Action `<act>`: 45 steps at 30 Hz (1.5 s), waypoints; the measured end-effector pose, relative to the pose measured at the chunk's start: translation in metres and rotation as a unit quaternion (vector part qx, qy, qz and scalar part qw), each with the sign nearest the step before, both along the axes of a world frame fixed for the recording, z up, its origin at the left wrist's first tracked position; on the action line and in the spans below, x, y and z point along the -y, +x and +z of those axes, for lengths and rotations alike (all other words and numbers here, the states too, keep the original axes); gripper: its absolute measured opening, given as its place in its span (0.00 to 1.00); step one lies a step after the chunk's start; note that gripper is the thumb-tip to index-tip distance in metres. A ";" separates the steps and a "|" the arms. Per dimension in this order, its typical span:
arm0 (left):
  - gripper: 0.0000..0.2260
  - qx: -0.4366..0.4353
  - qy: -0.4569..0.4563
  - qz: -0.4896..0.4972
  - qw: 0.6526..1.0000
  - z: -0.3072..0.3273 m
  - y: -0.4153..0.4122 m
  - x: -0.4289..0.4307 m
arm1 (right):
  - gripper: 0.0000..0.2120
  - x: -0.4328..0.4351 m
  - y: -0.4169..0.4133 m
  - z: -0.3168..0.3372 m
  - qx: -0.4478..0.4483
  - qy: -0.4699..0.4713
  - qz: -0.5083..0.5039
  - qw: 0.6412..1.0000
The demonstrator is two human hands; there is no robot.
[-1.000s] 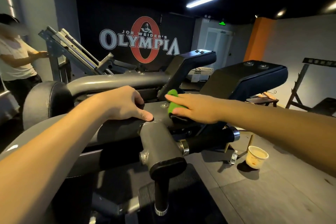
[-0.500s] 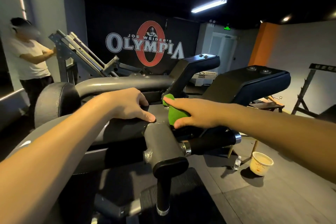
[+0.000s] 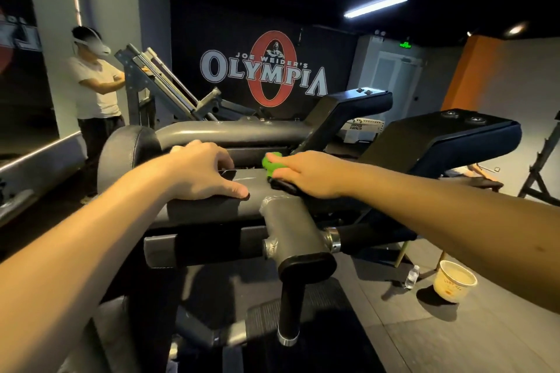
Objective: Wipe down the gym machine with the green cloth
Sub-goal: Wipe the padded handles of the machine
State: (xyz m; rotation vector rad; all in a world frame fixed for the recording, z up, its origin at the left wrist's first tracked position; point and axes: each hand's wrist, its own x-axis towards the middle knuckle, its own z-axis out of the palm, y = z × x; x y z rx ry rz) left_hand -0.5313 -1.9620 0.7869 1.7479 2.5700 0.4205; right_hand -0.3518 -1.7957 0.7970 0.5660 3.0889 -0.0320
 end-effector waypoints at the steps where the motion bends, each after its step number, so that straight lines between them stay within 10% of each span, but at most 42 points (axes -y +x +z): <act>1: 0.40 0.001 -0.006 0.008 1.000 -0.001 -0.001 0.003 | 0.25 0.008 -0.013 -0.004 -0.003 -0.008 0.012 1.000; 29: 0.53 0.052 0.024 0.012 0.998 -0.010 -0.016 0.000 | 0.22 0.047 0.084 -0.005 -0.028 -0.093 0.051 0.994; 45: 0.39 0.034 0.017 -0.006 0.999 -0.006 -0.014 0.000 | 0.20 0.082 0.085 -0.009 -0.029 -0.083 0.093 0.992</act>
